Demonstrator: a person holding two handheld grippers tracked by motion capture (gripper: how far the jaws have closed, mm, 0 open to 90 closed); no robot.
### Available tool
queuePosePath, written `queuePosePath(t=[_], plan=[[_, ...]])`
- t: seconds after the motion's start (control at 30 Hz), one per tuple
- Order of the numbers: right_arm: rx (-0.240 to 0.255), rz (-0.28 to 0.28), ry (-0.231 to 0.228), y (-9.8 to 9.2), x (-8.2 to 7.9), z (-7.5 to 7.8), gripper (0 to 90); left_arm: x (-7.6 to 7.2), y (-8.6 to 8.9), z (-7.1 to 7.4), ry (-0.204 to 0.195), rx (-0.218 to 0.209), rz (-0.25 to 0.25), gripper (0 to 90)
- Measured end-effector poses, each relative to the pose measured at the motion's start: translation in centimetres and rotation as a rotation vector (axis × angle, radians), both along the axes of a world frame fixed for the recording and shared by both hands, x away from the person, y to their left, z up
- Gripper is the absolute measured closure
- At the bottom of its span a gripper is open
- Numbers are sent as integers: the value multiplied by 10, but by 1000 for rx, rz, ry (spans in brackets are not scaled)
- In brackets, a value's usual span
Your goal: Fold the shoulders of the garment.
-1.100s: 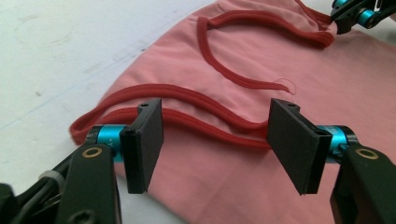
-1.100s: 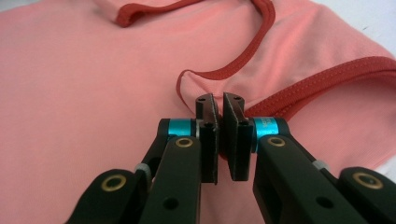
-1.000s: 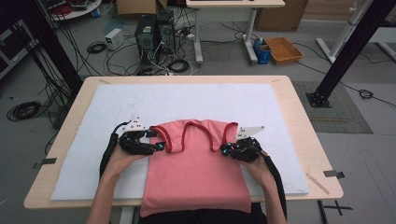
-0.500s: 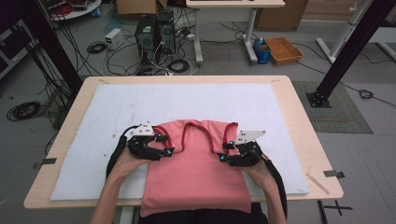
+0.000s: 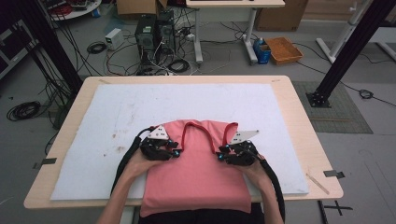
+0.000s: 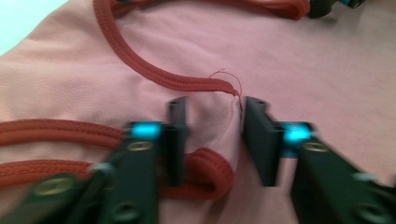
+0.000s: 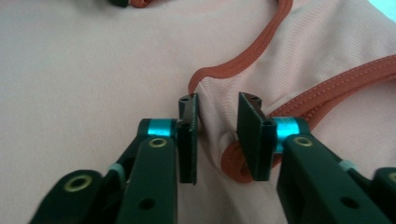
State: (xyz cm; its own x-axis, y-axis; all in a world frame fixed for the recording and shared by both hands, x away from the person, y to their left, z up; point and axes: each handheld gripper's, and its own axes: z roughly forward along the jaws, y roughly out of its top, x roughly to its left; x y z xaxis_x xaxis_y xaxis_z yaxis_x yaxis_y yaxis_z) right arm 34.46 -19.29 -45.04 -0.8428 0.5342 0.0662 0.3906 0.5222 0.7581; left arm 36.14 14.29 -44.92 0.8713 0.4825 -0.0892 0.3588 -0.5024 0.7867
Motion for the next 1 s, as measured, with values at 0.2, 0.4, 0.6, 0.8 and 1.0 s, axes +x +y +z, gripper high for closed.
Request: queuePosePath(t=[0.2, 0.4, 0.6, 0.8, 1.0], plan=[[16, 9, -9, -4, -2, 4, 840, -3, 7, 4, 17, -17, -24, 819], [46, 45, -5, -9, -13, 11, 845, -13, 15, 10, 49, -28, -87, 819], [54, 76, 34, -12, -23, 9, 842, -17, 22, 10, 107, -36, -137, 818], [56, 103, 64, -12, -26, 4, 837, -17, 24, 5, 142, -27, -150, 810], [57, 110, 106, -11, -23, -1, 757, -17, 23, 2, 163, -23, -151, 758]])
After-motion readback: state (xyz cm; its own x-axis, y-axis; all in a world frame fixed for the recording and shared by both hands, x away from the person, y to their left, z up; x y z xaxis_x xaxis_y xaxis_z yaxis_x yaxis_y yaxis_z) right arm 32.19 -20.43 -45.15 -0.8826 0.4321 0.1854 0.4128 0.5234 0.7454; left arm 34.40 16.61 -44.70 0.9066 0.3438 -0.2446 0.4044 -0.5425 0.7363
